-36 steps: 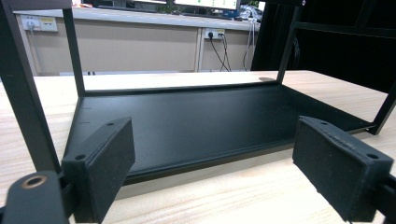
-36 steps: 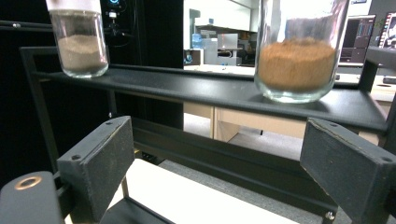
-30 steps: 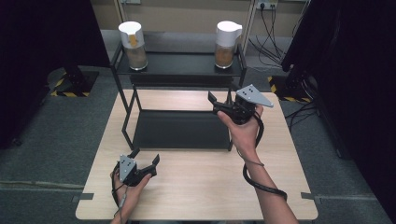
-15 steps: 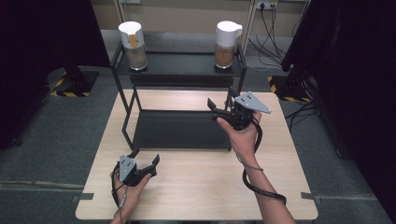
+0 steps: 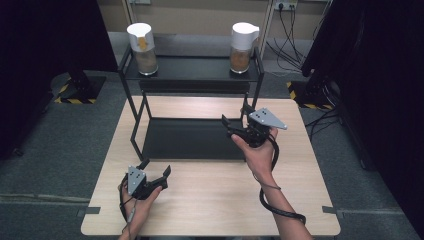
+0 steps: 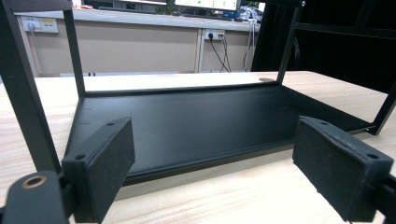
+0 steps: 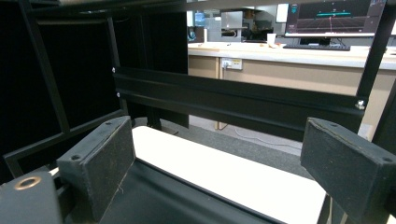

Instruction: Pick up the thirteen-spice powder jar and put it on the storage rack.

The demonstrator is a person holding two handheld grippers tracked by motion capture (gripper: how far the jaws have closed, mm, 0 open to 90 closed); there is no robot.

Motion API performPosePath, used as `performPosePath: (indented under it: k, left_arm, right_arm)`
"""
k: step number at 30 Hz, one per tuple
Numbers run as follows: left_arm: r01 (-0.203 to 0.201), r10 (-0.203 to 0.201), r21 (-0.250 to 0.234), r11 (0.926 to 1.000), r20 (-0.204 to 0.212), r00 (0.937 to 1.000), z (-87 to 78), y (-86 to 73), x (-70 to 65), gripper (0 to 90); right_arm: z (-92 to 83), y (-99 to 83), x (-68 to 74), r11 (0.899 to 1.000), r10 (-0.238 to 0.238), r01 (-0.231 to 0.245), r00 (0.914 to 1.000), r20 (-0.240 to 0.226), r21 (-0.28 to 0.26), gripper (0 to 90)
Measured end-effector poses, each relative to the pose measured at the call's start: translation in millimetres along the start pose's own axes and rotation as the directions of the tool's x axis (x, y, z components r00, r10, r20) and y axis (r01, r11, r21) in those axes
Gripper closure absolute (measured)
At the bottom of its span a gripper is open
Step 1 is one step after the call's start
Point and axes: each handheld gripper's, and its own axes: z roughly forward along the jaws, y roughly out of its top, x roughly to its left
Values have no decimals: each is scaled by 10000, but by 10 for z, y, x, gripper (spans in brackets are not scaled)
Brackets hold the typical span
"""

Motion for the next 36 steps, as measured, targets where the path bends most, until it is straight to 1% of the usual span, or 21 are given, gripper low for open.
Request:
performPosePath:
  k: [17, 30, 36]
  left_arm:
    - [-1, 1, -9, 10000, -6, 10000, -1, -2, 0, 124]
    - [-10, 10, -28, 10000, -13, 10000, -3, -5, -3, 123]
    - [-1, 1, -26, 10000, -11, 10000, -3, -5, -2, 123]
  right_arm:
    - [-18, -177, -19, 9993, 66, -66, 10000, 19, 367, 99]
    - [-24, -299, -6, 9983, 95, -93, 10000, -25, 569, 99]
    - [-26, -368, 0, 9971, 118, -112, 9999, -73, 756, 99]
